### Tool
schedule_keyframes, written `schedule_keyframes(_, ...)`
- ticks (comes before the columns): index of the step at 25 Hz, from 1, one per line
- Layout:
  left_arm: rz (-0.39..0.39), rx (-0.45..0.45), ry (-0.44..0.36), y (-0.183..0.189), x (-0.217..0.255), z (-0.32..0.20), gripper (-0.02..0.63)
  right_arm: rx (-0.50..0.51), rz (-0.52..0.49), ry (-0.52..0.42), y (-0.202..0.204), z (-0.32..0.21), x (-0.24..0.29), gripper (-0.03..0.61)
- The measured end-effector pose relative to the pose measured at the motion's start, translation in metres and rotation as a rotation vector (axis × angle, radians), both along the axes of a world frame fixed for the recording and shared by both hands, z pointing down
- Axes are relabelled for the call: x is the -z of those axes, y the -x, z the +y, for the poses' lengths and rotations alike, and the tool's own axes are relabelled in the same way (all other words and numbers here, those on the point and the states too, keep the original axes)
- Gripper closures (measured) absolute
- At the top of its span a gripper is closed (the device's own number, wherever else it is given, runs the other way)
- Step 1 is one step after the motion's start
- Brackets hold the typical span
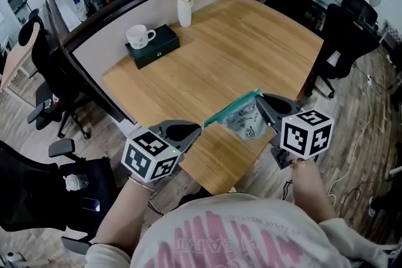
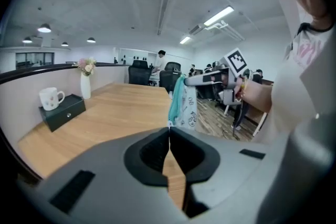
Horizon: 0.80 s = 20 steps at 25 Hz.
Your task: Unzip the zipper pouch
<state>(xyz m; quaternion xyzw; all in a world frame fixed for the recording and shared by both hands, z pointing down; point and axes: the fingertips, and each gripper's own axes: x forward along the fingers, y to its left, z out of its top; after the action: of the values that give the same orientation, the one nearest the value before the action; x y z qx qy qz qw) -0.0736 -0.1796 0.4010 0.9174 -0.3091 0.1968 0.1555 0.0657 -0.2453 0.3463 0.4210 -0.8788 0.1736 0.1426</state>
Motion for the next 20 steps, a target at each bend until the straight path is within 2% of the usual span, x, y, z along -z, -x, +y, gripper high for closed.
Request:
schedule_keyframes(9,0.146,0.424,-0.002,0.053,-0.012,-0.032,0.592,-0.07,-0.028,-0.012,0.013,0.004,-0.009,0.574)
schedule_keyframes(12,0.211,0.481,-0.017,0.069,-0.003,-0.031,0.605,-0.112,-0.051,-0.011,0.01,0.004,-0.01,0.574)
schedule_keyframes(17,0.379,0.525,-0.065,0.077,0.024,-0.027,0.612,-0.218,-0.117,-0.036,0.001,0.004,-0.005,0.574)
schedule_keyframes(20,0.406,0.542,-0.068,0.081,0.027,-0.024,0.612,-0.249,-0.137,-0.054,0.005,0.009,-0.004,0.574)
